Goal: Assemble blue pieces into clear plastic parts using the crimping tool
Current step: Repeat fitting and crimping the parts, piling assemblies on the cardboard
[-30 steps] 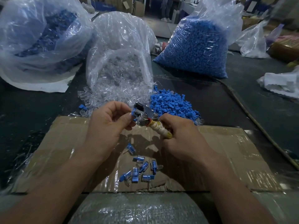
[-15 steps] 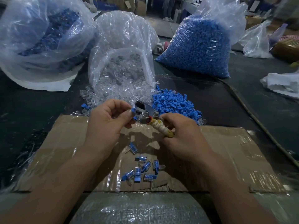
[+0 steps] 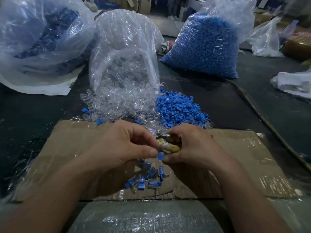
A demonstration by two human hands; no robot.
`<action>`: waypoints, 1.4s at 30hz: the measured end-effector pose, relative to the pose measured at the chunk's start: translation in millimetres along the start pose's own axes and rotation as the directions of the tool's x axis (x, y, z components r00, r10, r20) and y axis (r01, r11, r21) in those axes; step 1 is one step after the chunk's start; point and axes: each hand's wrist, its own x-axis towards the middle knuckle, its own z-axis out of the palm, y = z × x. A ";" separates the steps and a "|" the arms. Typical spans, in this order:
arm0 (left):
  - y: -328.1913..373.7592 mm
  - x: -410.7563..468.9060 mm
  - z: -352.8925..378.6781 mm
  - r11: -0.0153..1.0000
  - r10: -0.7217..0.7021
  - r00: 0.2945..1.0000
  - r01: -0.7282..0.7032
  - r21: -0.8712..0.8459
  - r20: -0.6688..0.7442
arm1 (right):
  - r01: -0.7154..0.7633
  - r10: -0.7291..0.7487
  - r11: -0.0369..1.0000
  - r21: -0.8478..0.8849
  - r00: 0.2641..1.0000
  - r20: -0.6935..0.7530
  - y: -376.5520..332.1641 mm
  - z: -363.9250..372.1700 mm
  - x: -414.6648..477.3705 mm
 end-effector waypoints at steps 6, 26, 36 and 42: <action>-8.3 2.3 1.9 0.987 0.028 0.987 -0.052 0.150 0.158 | -0.030 0.031 0.996 -0.088 0.999 0.016 3.0 2.1 2.8; -50.3 34.1 -39.2 0.639 0.296 0.714 0.345 0.687 -0.634 | -0.077 0.077 0.997 -0.004 0.995 0.059 9.1 -4.1 -0.9; -49.0 36.2 -40.0 0.640 0.346 0.690 0.322 0.697 -0.636 | -0.057 0.066 0.992 0.112 0.995 -0.081 16.4 -6.6 0.2; -49.7 35.9 -40.5 0.594 0.274 0.736 0.376 0.711 -0.619 | -0.064 0.075 0.993 0.100 0.991 -0.109 19.9 -6.9 2.1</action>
